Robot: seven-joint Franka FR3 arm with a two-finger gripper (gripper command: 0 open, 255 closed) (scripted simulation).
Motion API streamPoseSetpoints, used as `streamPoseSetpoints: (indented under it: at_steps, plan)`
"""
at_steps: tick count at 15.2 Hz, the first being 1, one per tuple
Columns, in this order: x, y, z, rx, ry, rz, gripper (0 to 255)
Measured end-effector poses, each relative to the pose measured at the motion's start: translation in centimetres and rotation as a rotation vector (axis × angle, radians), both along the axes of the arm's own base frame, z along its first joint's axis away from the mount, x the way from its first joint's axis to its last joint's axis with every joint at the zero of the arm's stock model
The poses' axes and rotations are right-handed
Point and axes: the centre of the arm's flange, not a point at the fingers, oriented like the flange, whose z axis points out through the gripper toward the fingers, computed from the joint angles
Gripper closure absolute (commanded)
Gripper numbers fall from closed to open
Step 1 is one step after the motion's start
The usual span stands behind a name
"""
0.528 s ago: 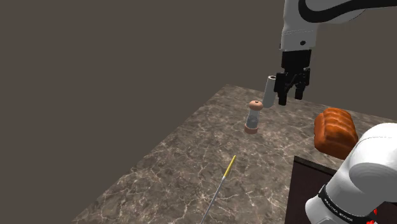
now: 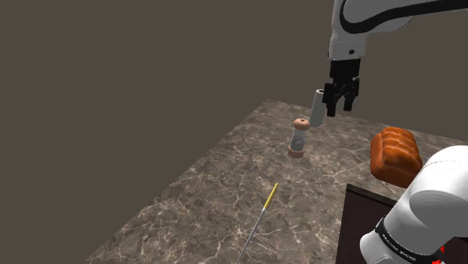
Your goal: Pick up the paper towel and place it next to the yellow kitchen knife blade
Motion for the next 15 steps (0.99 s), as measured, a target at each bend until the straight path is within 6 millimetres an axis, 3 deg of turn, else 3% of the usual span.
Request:
streamPoseSetpoints:
  at_steps: [15]
  plan:
    - [10.4, -16.1, -3.2, -0.004, -0.011, 0.058, 0]
